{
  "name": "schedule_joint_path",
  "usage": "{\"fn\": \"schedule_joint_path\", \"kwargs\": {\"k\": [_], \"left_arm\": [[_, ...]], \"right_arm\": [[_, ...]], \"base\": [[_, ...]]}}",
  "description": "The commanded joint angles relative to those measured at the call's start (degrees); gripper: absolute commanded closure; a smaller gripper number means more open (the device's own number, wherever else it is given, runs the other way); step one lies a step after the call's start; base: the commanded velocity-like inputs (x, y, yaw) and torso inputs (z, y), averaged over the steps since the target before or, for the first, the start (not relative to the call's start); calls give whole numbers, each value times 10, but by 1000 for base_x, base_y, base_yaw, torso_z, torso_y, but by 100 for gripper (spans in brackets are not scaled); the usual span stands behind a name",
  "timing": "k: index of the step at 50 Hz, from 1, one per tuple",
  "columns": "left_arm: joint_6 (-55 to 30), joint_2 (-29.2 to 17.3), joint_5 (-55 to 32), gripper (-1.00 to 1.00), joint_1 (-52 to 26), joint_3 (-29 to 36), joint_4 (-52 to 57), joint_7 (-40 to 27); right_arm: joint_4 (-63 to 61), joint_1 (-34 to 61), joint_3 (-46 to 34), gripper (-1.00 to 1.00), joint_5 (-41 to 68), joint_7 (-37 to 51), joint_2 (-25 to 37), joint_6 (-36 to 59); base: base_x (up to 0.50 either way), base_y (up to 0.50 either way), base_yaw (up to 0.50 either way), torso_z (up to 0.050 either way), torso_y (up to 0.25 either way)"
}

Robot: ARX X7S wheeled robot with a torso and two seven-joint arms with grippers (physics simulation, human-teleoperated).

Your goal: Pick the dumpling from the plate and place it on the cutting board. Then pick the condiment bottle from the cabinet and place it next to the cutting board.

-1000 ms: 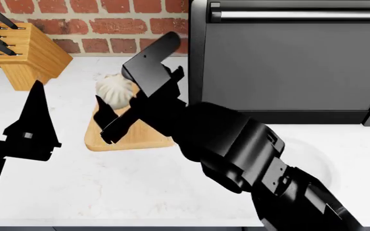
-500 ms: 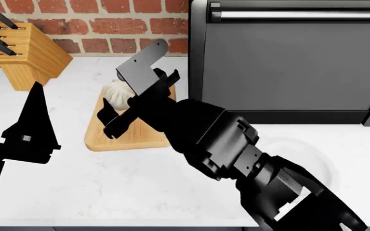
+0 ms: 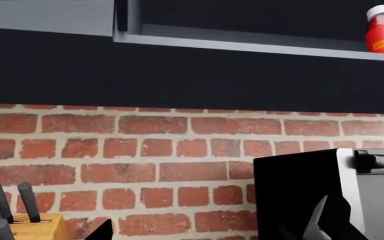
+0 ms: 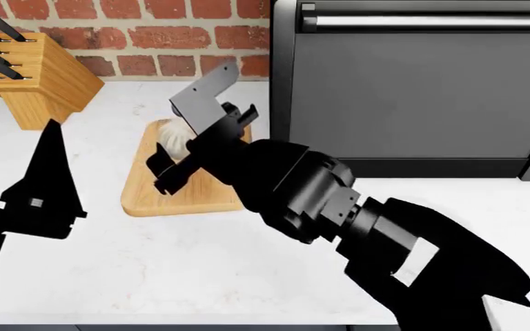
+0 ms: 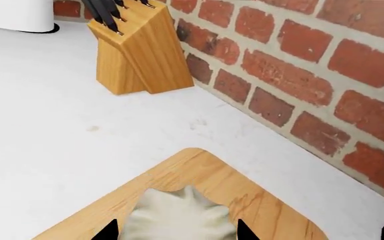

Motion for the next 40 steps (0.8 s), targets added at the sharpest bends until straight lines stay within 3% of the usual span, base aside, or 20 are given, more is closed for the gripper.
{"fn": "schedule_joint_path", "kwargs": {"k": [1, 19, 20, 33, 40], "left_arm": [[0, -3, 1, -100, 1, 4, 8, 0], [4, -3, 10, -100, 3, 8, 0, 0], [4, -3, 11, -100, 3, 8, -1, 0], [4, -5, 15, -100, 2, 12, 0, -2], [8, -5, 17, -100, 2, 13, 0, 1]], "right_arm": [[68, 50, -141, 100, 124, 9, -1, -91], [72, 62, -191, 100, 167, 19, -1, -119], [71, 62, -191, -100, 167, 19, -1, -119], [60, 64, -188, -100, 172, 17, 0, -122], [-6, 74, -176, -100, 188, 35, 26, -116]], "base": [[0, 0, 0, 0, 0], [0, 0, 0, 0, 0], [0, 0, 0, 0, 0], [0, 0, 0, 0, 0], [0, 0, 0, 0, 0]]}}
